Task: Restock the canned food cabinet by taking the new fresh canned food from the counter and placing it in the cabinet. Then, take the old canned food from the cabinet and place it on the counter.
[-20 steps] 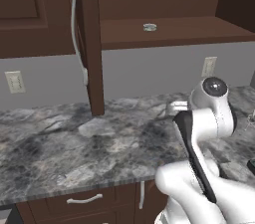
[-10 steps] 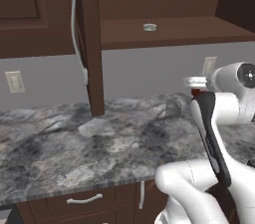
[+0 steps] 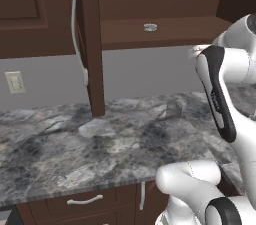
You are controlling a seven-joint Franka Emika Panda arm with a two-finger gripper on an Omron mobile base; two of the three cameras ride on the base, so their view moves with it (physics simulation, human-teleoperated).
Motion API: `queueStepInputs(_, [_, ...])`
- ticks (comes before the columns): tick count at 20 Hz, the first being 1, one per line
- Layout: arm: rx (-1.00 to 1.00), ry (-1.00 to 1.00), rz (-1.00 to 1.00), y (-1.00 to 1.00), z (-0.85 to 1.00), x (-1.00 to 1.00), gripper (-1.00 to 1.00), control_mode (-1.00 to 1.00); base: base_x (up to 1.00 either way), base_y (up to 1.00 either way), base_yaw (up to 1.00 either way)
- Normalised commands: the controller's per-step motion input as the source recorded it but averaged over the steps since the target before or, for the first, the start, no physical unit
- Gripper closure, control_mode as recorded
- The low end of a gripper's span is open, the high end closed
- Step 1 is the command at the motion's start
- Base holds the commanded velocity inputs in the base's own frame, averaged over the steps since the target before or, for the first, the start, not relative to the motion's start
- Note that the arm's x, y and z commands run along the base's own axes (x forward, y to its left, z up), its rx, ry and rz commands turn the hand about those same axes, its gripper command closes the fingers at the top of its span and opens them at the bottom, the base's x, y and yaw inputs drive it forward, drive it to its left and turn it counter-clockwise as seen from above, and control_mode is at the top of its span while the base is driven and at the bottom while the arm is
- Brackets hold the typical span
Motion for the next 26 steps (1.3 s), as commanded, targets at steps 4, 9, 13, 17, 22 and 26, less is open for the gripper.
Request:
queueStepInputs(4, [-0.03, -0.04, 0.01, -0.03, 0.49, -0.15, 1.00, -1.00, 0.00, 0.00, 0.00])
queueStepInputs(9, [-0.03, -0.35, 0.00, 0.00, 0.45, 0.11, 1.00, -1.00, 0.00, 0.00, 0.00])
queueStepInputs(13, [-0.01, -0.15, 0.00, 0.00, 0.21, 0.67, 1.00, -1.00, 0.00, 0.00, 0.00])
queueStepInputs(17, [0.00, 0.00, 0.00, -0.03, 0.00, 0.89, 1.00, -1.00, 0.00, 0.00, 0.00])
queueStepInputs(22, [0.00, 0.00, 0.00, -0.03, 0.00, 0.82, 1.00, -1.00, 0.00, 0.00, 0.00])
queueStepInputs(26, [0.00, 0.00, 0.00, 0.00, -0.03, 0.70, 1.00, -1.00, 0.00, 0.00, 0.00])
